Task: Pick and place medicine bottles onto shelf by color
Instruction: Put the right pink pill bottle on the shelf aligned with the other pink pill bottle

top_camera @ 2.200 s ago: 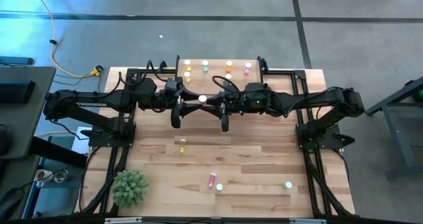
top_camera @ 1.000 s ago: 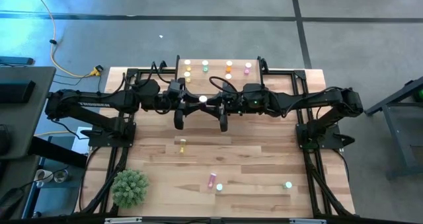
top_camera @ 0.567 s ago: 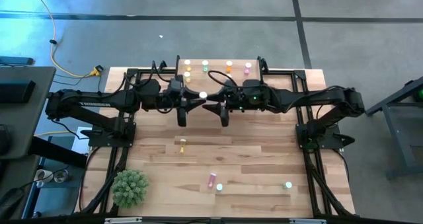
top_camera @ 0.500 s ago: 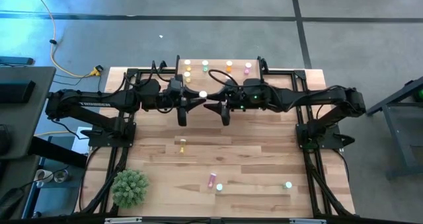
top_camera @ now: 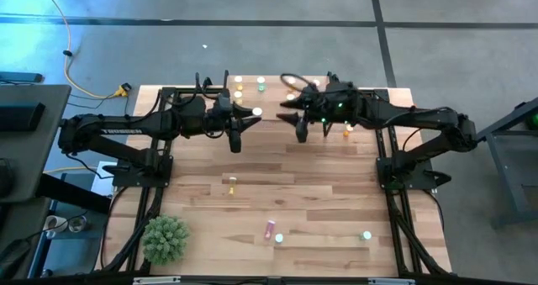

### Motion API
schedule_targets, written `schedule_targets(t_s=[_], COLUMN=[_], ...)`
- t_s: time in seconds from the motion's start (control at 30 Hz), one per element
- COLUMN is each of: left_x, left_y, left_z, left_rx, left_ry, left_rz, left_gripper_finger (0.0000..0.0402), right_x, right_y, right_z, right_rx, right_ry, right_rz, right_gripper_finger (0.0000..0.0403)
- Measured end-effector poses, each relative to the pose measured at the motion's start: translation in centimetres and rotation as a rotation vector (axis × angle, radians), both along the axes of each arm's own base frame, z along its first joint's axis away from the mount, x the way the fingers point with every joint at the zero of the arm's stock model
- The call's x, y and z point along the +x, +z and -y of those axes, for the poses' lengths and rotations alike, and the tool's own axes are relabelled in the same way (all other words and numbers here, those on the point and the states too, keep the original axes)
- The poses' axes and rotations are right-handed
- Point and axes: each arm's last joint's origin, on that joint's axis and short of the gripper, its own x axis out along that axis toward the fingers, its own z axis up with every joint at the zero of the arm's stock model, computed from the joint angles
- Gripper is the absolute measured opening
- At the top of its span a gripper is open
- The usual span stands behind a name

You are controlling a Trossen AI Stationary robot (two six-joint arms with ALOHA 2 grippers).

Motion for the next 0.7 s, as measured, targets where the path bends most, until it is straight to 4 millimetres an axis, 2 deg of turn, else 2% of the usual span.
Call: schedule_targets(t_s=[0.3,0.47,0.7], left_x=[1.3,2.2,2.9], left_y=[-1.7,-2.8,-3.6], left_z=[-1.1,-1.5,-1.7], left_rx=[0.033,0.062,0.069], left_ry=[0.046,0.087,0.105], left_rz=[-0.087,-0.146,-0.179], left_gripper_finger=[0.0086,0.0086,0.0086], right_x=[-0.7,-0.9,-0.8], right_y=[2.3,2.1,1.4], right_z=[2.9,3.9,4.0], right_rx=[-0.177,-0.167,-0.131], right_ry=[-0.050,-0.026,0.079], right_rz=[0.183,0.176,0.132], right_gripper_finger=[0.0181,0.0181,0.0197])
